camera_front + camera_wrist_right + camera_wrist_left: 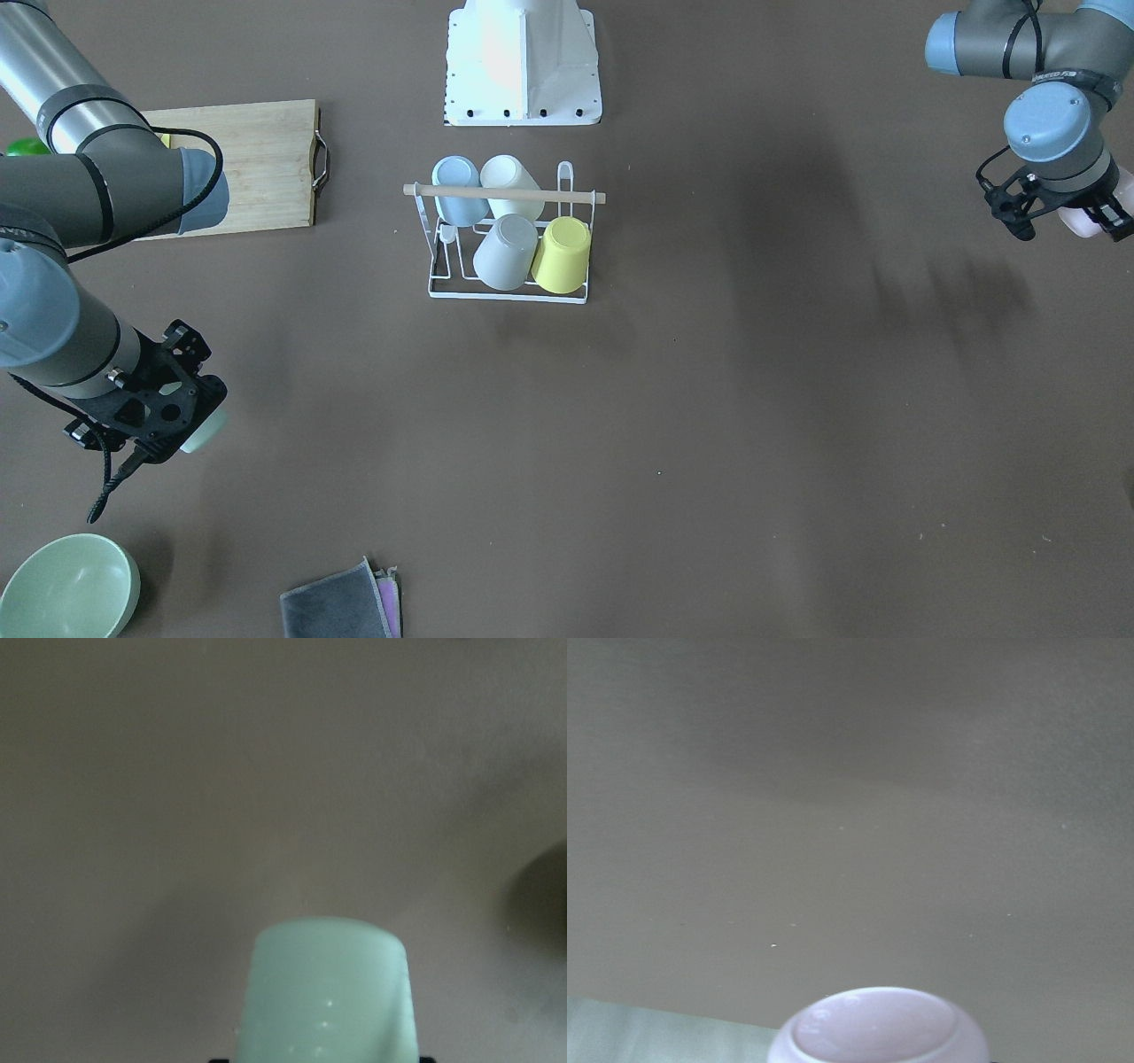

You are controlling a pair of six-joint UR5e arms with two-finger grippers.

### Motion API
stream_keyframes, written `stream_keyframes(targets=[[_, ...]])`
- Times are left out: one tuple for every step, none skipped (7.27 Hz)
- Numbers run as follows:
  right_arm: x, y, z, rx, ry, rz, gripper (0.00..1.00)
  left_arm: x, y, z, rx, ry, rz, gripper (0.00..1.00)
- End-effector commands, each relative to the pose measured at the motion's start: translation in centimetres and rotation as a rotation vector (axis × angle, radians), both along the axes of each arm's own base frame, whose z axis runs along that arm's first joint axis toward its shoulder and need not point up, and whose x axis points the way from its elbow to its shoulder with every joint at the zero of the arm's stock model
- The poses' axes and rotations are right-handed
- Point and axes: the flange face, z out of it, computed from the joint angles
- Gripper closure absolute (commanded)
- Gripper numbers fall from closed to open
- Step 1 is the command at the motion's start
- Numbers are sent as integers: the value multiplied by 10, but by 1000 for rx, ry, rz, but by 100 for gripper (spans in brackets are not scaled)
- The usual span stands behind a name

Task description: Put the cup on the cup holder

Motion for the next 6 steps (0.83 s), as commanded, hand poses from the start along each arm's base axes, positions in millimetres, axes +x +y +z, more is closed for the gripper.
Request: stream_keyframes(targets=[[15, 23, 10, 75, -276, 155, 62, -17, -50, -54, 61, 42, -100, 39], [23, 28, 4, 89, -365, 229, 63, -41, -57, -81, 108, 76, -155, 40], [30, 27, -5, 88, -411, 274, 63, -56, -60, -101, 143, 105, -195, 40], [34, 27, -12, 102, -449, 294, 63, -59, -62, -118, 197, 141, -228, 40], [38, 33, -16, 108, -510, 326, 63, -61, -66, -129, 253, 182, -253, 40], [42, 39, -13, 125, -563, 355, 63, -62, -69, -136, 302, 216, -260, 40]])
